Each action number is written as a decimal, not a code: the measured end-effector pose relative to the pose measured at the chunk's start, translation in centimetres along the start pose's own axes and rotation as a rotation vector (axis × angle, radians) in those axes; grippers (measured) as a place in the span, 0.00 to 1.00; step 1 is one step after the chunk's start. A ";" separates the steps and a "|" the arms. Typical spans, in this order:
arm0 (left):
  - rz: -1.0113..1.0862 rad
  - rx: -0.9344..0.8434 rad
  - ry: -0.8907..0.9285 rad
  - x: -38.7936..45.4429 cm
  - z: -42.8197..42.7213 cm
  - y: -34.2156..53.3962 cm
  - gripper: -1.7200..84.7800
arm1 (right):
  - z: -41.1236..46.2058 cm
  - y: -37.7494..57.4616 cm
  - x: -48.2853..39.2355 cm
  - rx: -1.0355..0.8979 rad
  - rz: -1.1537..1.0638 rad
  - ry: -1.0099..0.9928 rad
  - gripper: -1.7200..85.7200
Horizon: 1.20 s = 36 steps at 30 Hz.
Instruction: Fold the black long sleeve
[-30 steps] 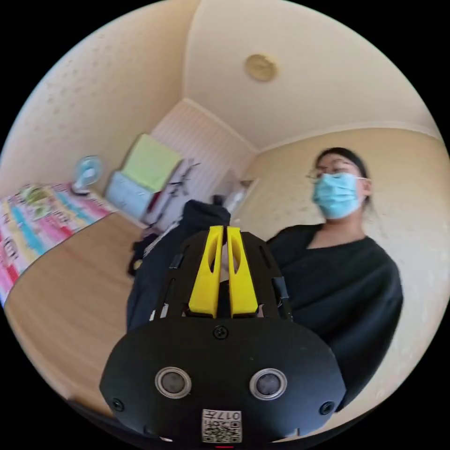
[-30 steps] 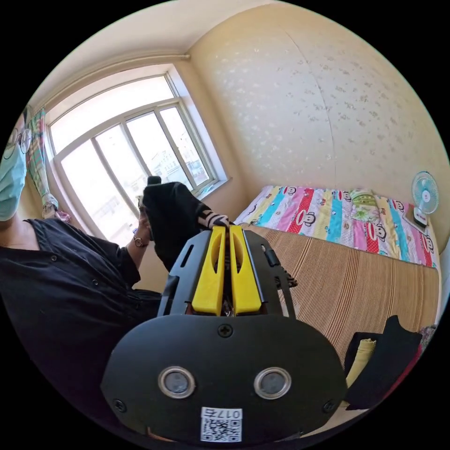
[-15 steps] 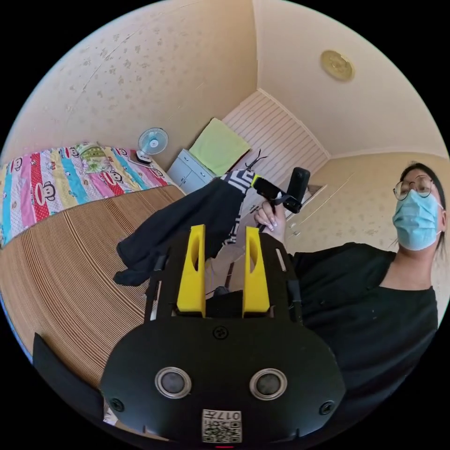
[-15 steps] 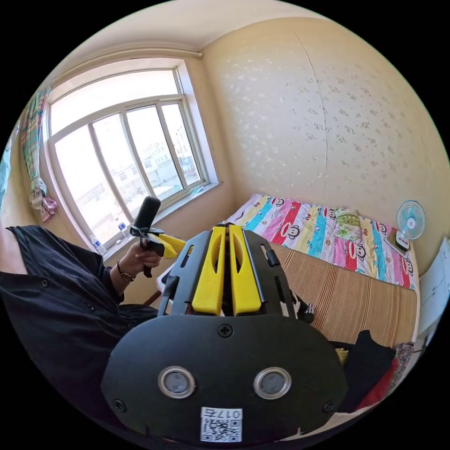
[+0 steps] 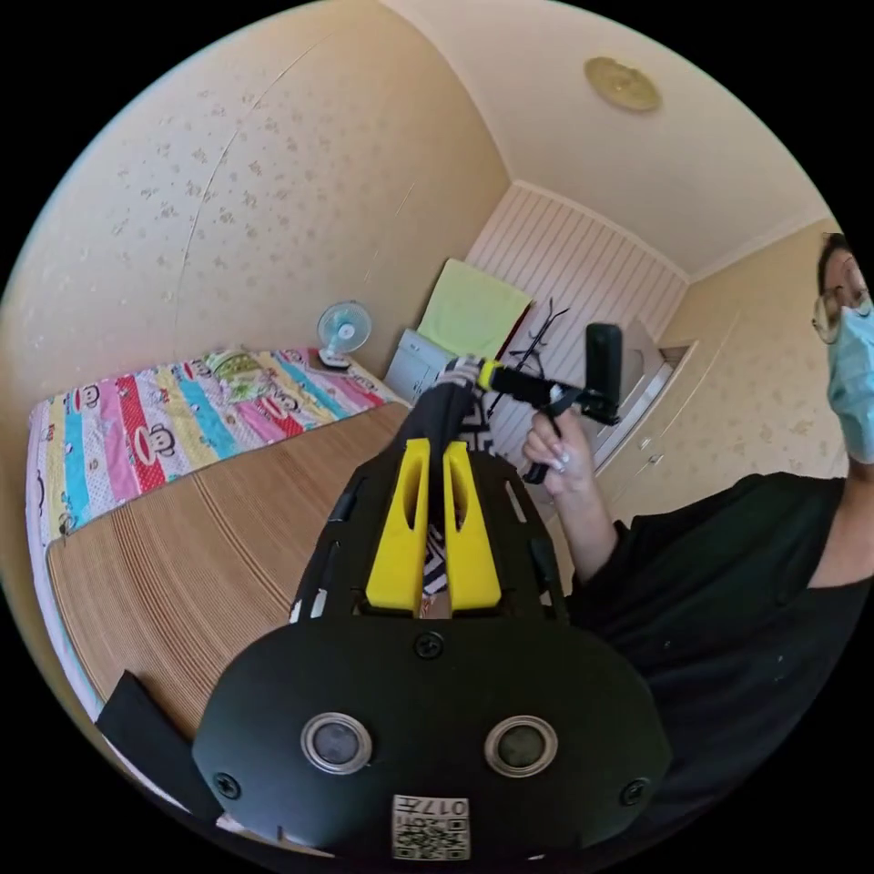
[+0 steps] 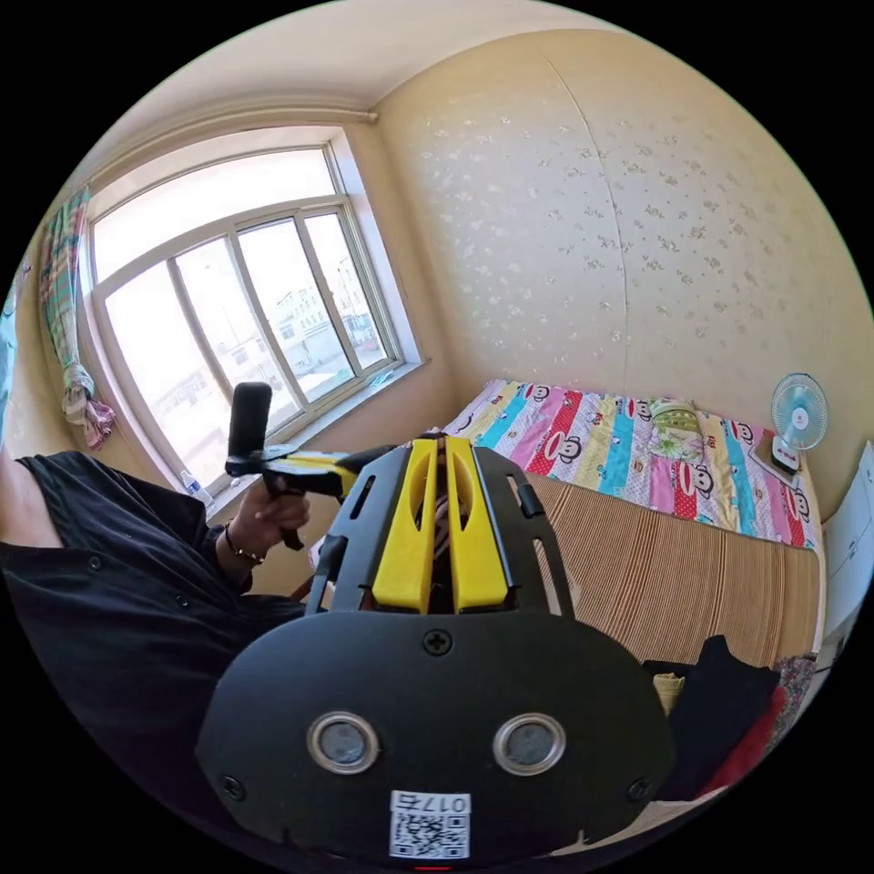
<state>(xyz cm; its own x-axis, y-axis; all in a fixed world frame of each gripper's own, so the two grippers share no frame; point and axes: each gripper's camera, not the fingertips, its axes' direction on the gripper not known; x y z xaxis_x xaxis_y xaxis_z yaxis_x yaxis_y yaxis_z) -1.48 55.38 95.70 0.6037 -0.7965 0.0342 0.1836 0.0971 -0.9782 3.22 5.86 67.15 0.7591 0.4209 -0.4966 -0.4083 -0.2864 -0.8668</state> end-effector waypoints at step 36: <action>0.075 0.317 -0.071 6.5 -15.3 -5.5 0.01 | 0.8 0.1 20.5 -0.054 0.074 -0.626 0.10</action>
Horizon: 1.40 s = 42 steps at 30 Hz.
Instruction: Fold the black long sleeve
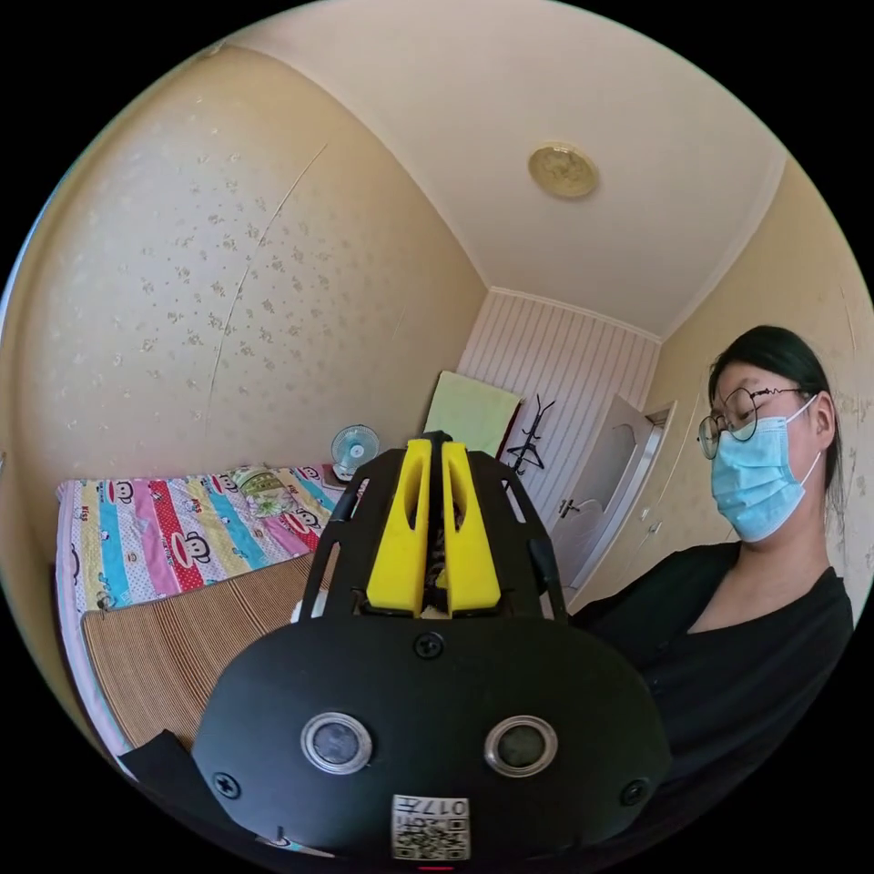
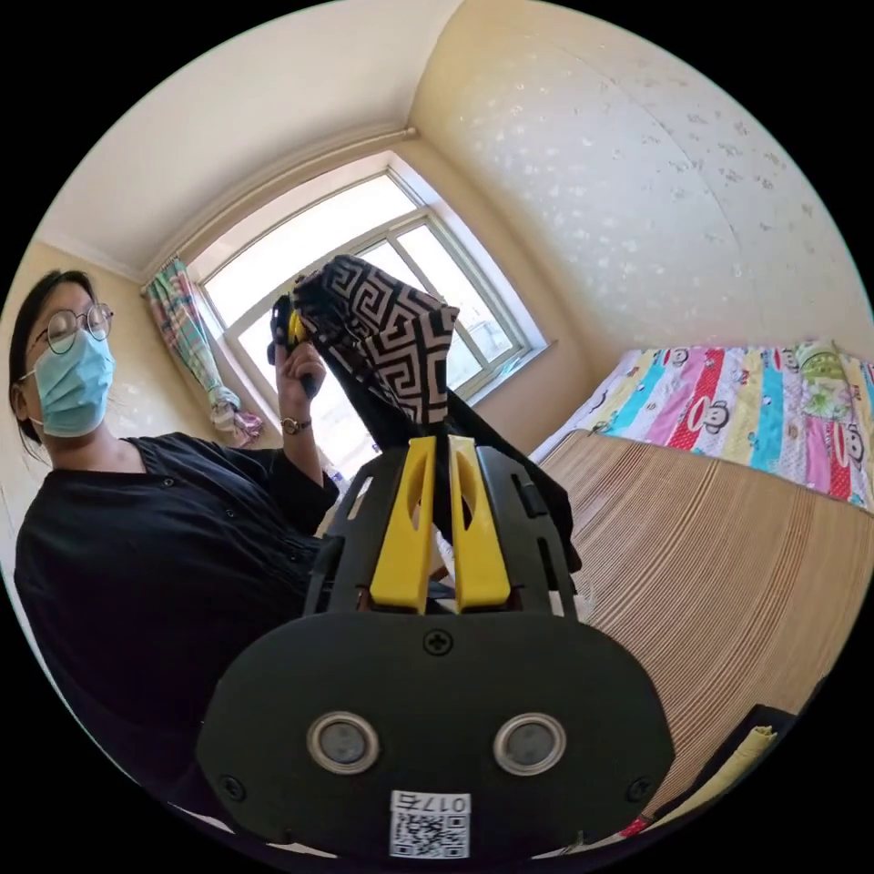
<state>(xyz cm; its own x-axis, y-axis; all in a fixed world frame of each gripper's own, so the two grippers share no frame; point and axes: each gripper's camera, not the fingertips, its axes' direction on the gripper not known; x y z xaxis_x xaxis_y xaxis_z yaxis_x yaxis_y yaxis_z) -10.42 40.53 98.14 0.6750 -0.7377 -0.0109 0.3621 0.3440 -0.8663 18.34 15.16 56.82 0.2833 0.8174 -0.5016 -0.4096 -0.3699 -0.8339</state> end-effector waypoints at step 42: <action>-0.125 -0.239 0.230 -14.5 -19.1 -8.2 0.01 | -20.1 -17.0 -5.8 0.181 -0.054 0.107 0.03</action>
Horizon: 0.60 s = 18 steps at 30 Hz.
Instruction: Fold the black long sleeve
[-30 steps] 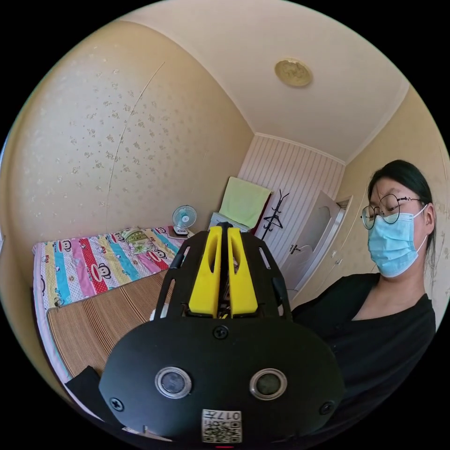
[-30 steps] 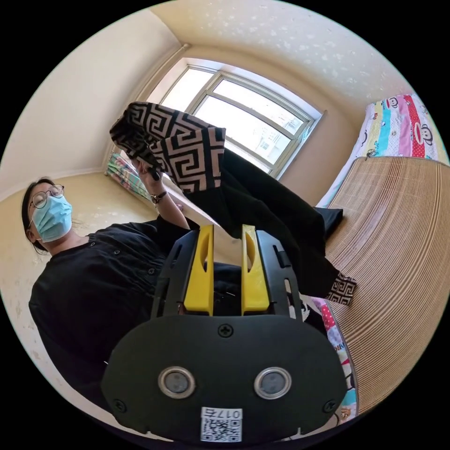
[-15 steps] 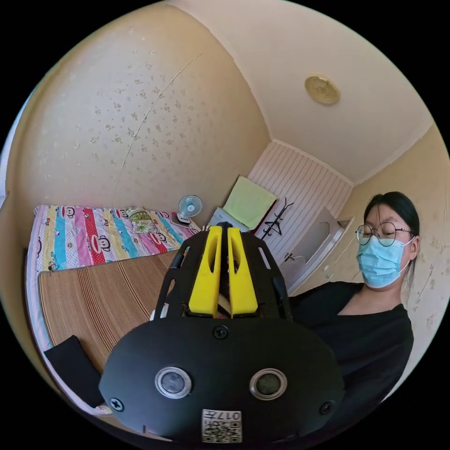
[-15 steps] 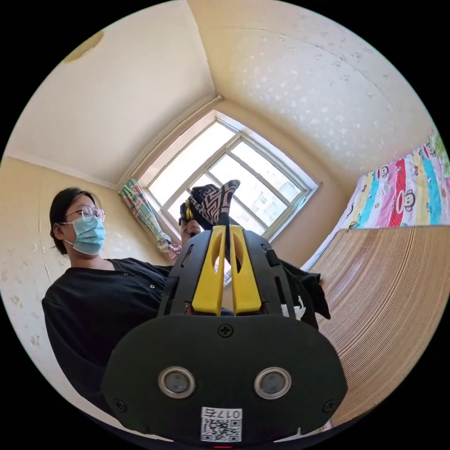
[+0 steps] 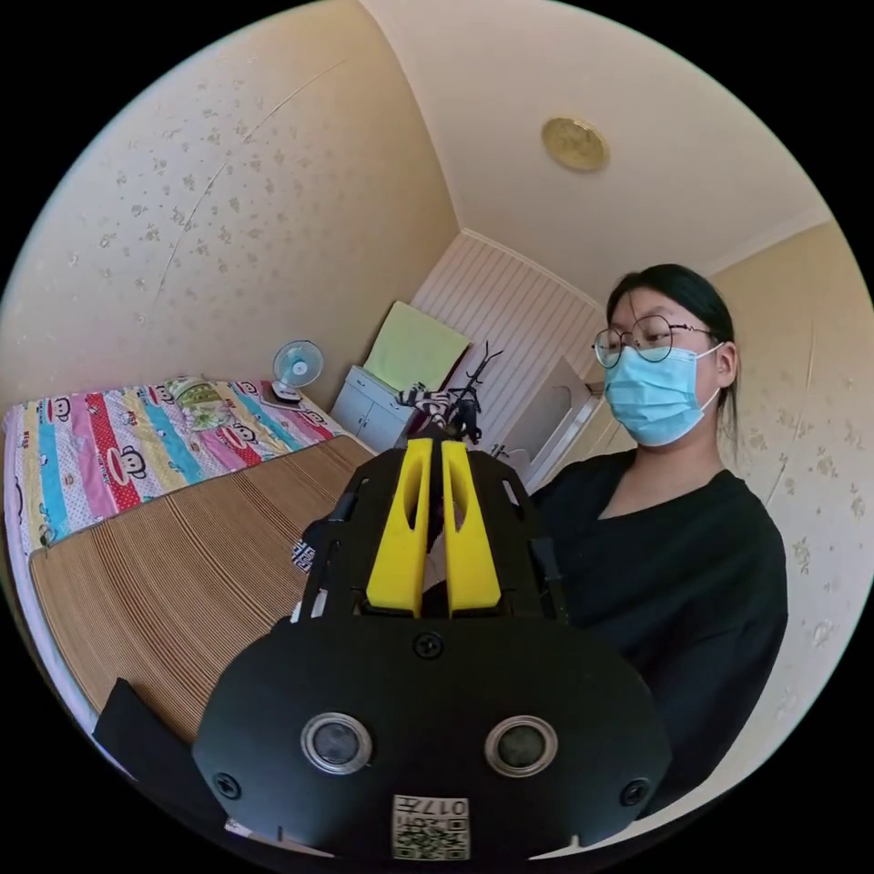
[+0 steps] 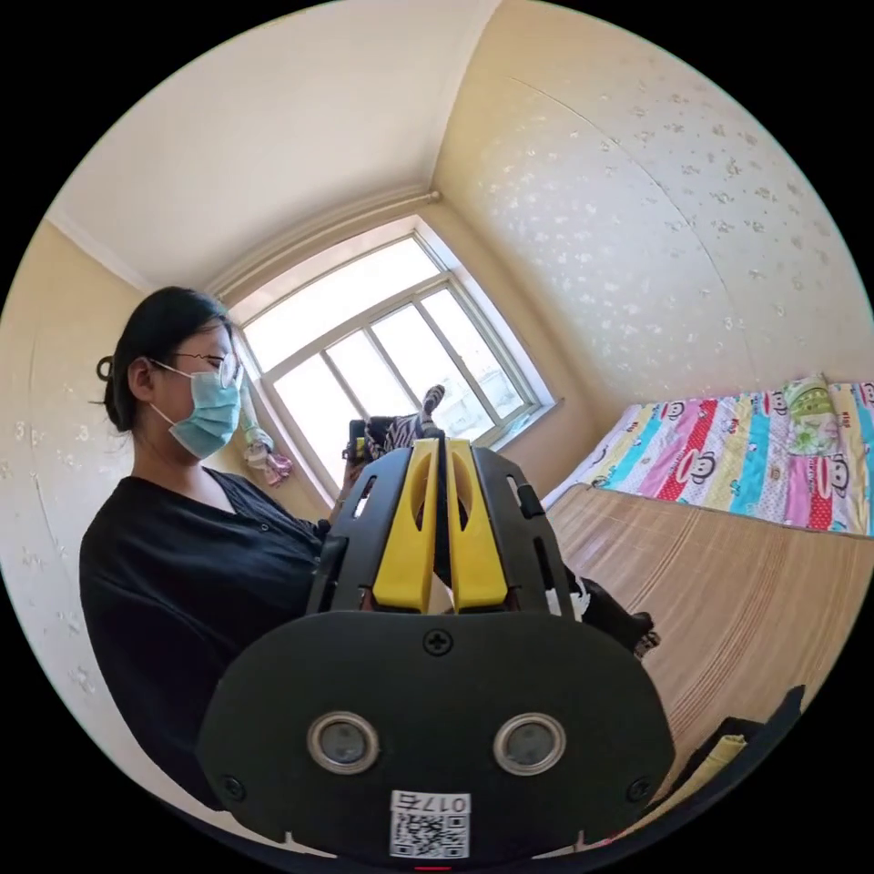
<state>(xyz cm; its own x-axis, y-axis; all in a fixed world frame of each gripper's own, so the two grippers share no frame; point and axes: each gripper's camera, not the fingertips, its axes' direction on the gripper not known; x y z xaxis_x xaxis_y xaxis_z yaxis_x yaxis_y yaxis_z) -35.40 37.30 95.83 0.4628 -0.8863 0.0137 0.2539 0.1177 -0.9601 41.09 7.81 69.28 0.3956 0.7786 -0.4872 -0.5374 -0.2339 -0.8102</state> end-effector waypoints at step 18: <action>-0.888 -0.092 -0.715 -58.0 3.4 6.8 0.08 | 28.4 -2.3 45.7 -0.371 0.493 0.447 0.05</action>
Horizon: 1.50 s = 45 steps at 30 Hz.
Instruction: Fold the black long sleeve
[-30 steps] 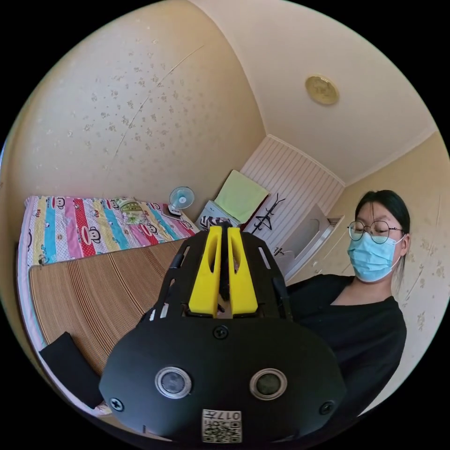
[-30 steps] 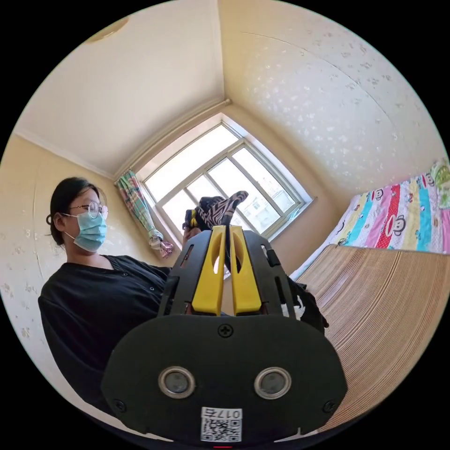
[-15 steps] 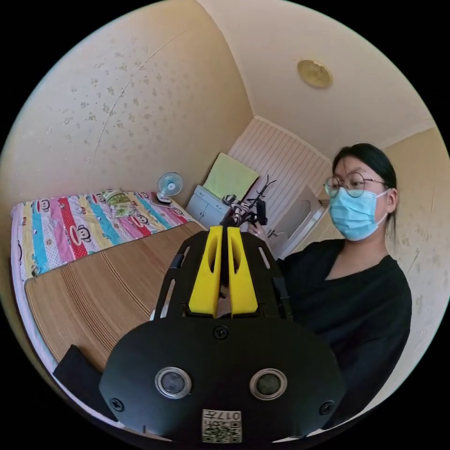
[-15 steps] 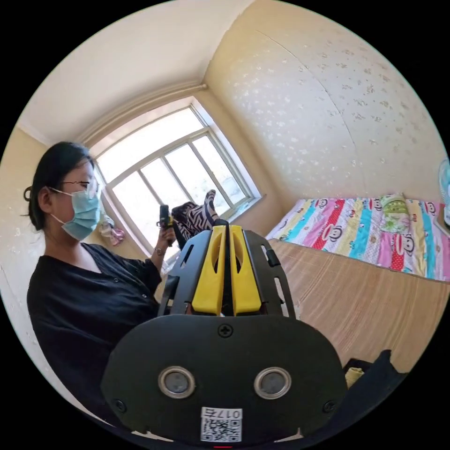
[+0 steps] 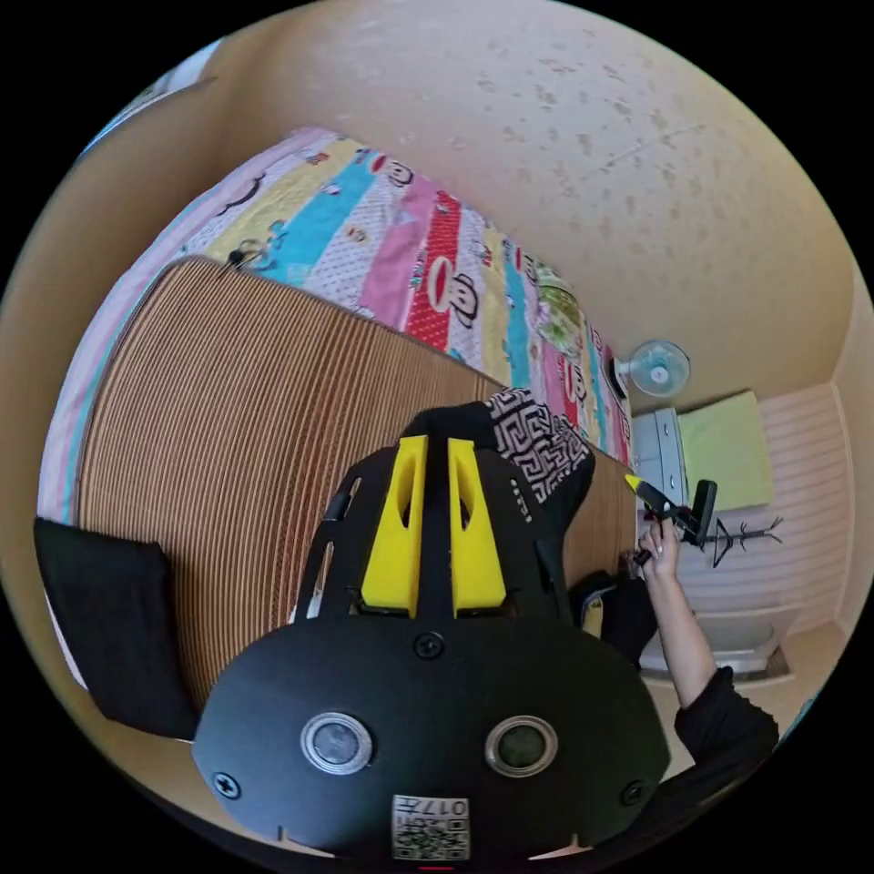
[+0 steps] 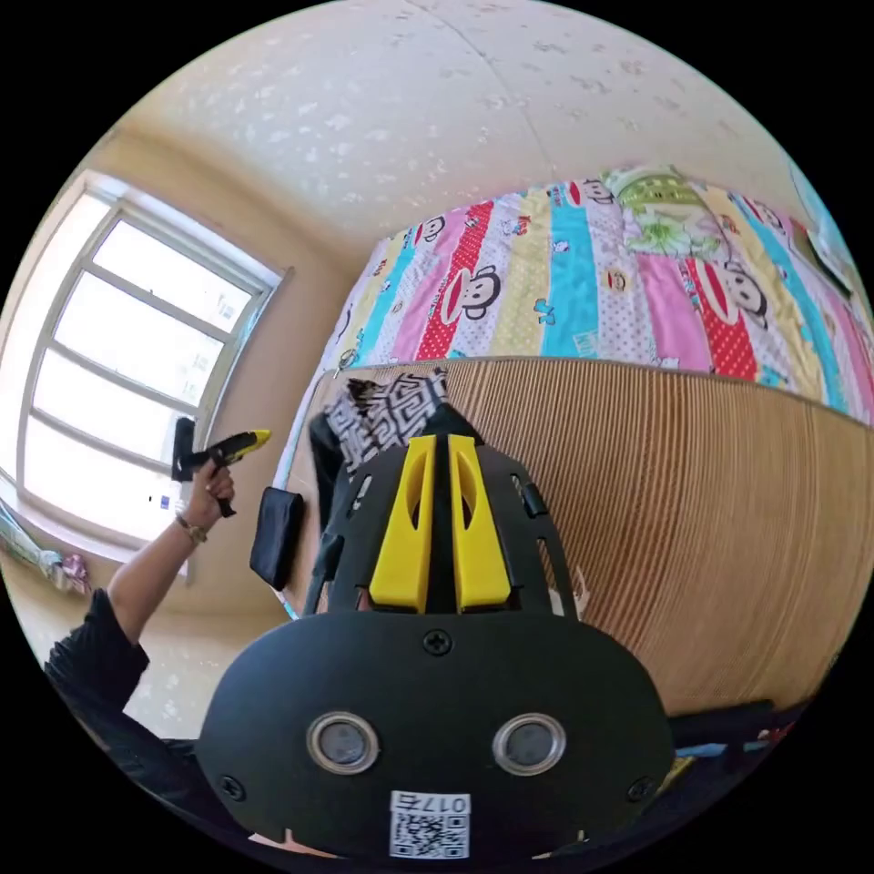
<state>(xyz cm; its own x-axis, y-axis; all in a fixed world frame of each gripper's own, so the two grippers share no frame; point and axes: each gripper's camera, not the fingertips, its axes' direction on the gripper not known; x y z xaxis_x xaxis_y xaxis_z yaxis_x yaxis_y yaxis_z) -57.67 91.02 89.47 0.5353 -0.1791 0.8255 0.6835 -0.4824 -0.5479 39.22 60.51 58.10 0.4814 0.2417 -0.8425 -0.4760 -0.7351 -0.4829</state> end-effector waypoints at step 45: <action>-0.083 -0.250 0.064 -21.2 -19.6 29.4 0.05 | 6.2 20.0 6.9 -0.449 0.211 -0.028 0.04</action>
<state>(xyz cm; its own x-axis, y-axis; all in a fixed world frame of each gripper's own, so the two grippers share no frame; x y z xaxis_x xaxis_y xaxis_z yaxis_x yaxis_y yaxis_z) -58.68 63.82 58.56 0.4445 -0.1806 0.8774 0.5756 -0.6929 -0.4343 28.50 51.38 41.14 0.3858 0.0708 -0.9199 -0.1939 -0.9685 -0.1559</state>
